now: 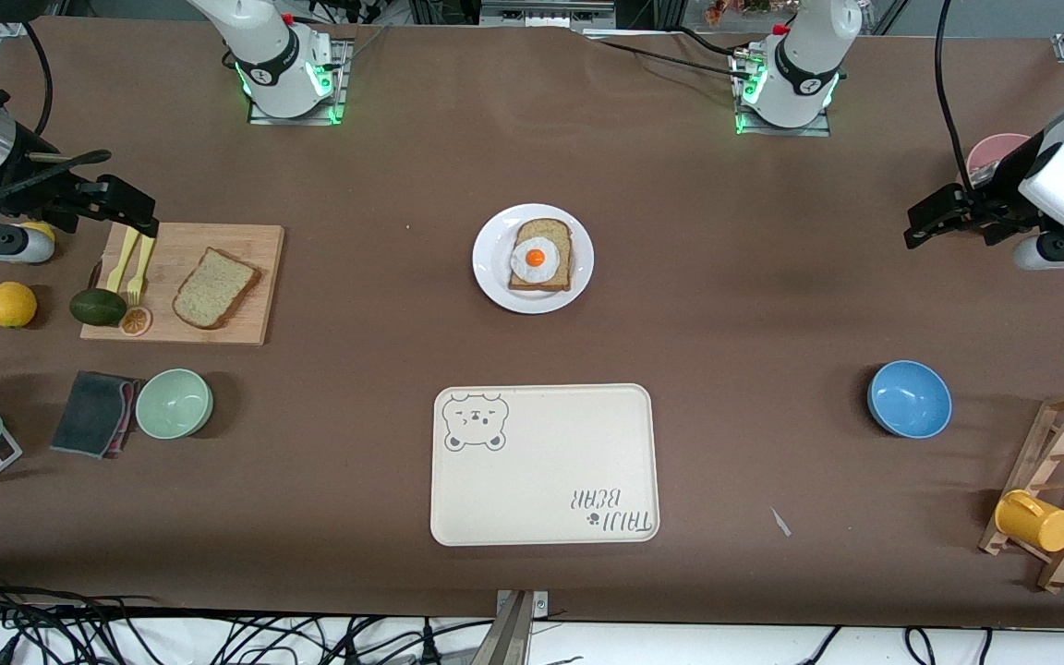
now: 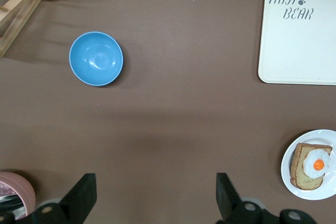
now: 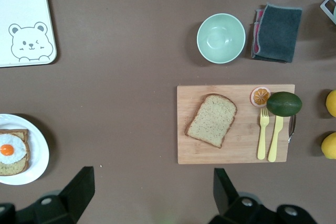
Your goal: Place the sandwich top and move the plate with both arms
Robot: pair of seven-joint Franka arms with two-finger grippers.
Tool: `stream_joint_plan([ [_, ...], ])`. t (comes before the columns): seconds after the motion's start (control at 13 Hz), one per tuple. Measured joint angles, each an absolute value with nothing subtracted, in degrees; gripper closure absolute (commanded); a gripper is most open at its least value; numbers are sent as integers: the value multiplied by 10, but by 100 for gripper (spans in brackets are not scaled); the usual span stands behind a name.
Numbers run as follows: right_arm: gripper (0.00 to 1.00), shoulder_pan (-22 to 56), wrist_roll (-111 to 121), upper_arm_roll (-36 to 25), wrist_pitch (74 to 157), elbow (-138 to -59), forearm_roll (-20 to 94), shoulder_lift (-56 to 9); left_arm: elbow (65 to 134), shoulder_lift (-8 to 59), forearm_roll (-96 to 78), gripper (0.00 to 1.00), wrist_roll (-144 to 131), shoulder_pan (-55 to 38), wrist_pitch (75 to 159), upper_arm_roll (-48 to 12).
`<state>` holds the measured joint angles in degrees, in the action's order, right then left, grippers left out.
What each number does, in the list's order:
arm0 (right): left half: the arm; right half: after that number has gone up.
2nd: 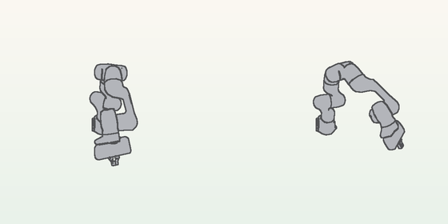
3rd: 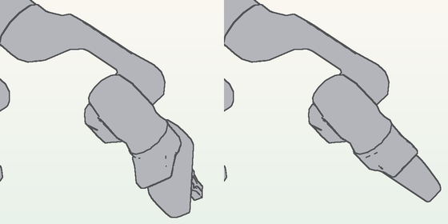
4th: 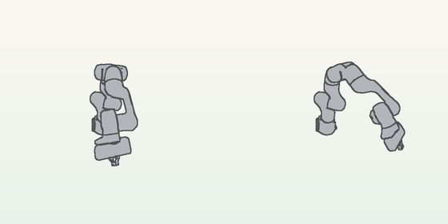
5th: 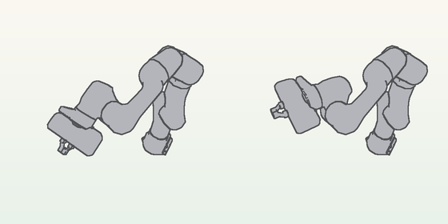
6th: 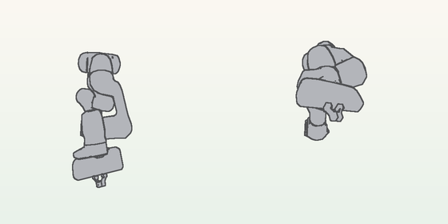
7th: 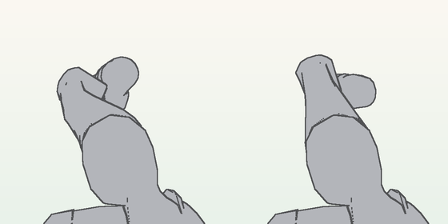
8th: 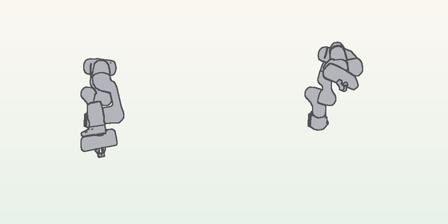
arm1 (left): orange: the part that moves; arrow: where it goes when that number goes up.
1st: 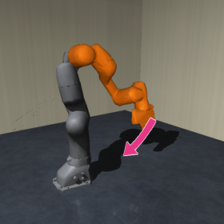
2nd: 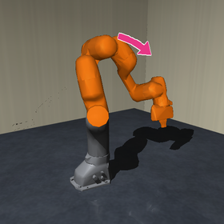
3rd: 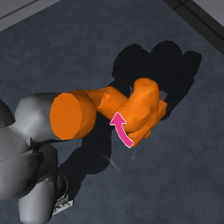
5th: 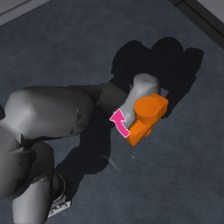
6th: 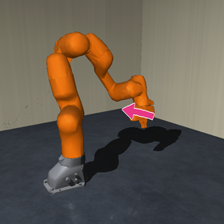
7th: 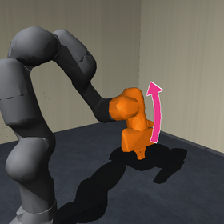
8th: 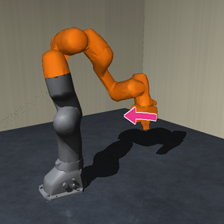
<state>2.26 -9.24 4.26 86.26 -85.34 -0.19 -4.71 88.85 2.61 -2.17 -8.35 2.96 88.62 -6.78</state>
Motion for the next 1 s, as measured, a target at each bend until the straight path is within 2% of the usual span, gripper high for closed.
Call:
stream_joint_plan([
  [0.54, 1, 25, -92, 43, 876, -866, -3, -64, 888, 26, -22, 0, -84, 30, 886, -68],
  [1.0, 2, 33, -104, 43, 1010, -1005, -36, -84, 888, 26, -22, 0, -84, 30, 886, -68],
])
